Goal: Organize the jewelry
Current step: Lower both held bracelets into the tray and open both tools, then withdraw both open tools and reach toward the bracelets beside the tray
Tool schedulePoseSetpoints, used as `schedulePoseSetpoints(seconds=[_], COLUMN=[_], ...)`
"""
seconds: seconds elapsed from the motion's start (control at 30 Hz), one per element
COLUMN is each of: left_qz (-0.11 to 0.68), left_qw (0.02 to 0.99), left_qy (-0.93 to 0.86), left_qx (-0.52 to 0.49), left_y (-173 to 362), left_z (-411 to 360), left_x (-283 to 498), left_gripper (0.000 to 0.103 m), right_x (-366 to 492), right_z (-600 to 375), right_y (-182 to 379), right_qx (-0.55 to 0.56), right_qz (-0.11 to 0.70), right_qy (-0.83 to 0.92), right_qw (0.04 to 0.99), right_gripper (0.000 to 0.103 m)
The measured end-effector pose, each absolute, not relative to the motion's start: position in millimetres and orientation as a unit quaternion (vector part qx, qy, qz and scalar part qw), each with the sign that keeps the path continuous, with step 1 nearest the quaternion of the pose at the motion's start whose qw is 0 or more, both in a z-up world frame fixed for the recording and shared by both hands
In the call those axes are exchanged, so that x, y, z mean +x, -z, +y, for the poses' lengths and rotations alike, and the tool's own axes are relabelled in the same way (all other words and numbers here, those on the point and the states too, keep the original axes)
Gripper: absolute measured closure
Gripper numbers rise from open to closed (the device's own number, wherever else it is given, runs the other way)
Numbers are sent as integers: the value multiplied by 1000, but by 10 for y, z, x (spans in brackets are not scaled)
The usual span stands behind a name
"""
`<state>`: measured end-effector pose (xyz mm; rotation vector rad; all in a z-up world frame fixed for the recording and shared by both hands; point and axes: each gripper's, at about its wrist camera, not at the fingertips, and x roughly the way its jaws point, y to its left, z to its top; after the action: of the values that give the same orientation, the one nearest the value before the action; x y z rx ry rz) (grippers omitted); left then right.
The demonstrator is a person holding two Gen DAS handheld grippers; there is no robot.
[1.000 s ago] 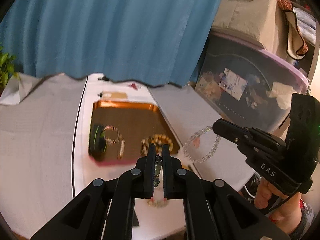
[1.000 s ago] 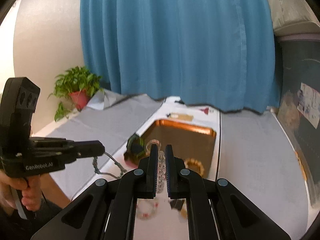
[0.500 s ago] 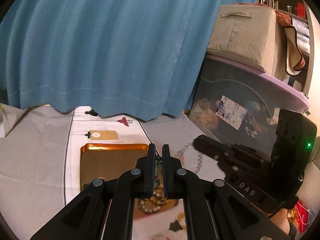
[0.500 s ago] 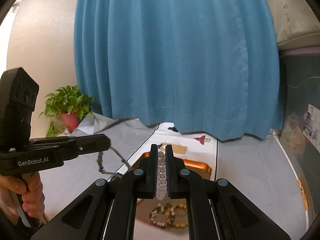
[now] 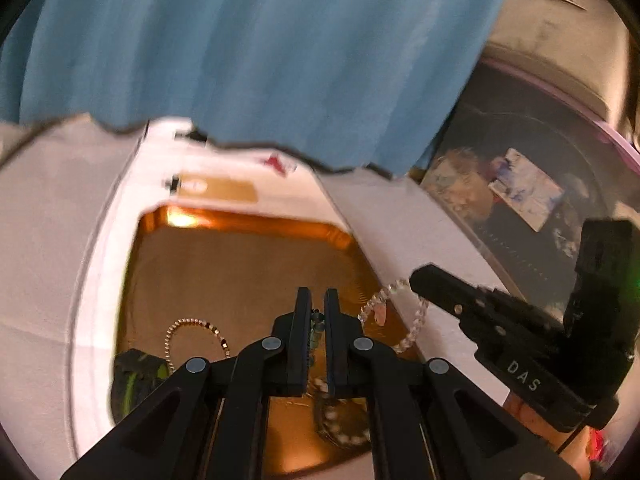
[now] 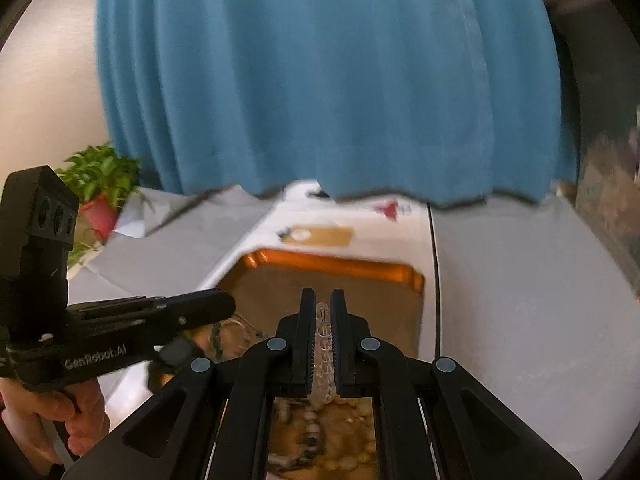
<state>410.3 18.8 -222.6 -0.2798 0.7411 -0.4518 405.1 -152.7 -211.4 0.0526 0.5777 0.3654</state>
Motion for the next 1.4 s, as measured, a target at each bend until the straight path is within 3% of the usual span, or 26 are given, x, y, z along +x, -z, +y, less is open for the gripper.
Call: schedulePoseSetpoints(seconds=[0.3, 0.4, 0.47, 0.53, 0.77, 1.07, 1.4], left_qz=[412, 405, 395, 380, 349, 314, 292], left_qw=[886, 888, 893, 901, 918, 942, 950], left_qy=[190, 194, 191, 184, 171, 119, 115], left_qx=[-101, -104, -98, -99, -72, -32, 10], left_y=[2553, 2420, 2272, 2120, 1583, 919, 452], left_z=[85, 74, 62, 61, 74, 128, -23], left_x=[4202, 4047, 3861, 3644, 2593, 1478, 893], left_gripper=[98, 77, 51, 41, 13, 1, 0], right_x=[4318, 4290, 4151, 3929, 2999, 1768, 1016], right_z=[-1595, -1610, -1631, -1648, -1653, -1573, -1575], right_y=[2561, 2540, 2454, 2335, 1944, 1326, 748], right_qx=[28, 43, 46, 41, 54, 42, 5], right_qz=[352, 367, 362, 352, 345, 304, 257], right_qy=[-147, -152, -143, -135, -131, -128, -115], right_qw=[924, 917, 920, 925, 928, 943, 960], right_gripper=[92, 77, 61, 35, 17, 0, 0])
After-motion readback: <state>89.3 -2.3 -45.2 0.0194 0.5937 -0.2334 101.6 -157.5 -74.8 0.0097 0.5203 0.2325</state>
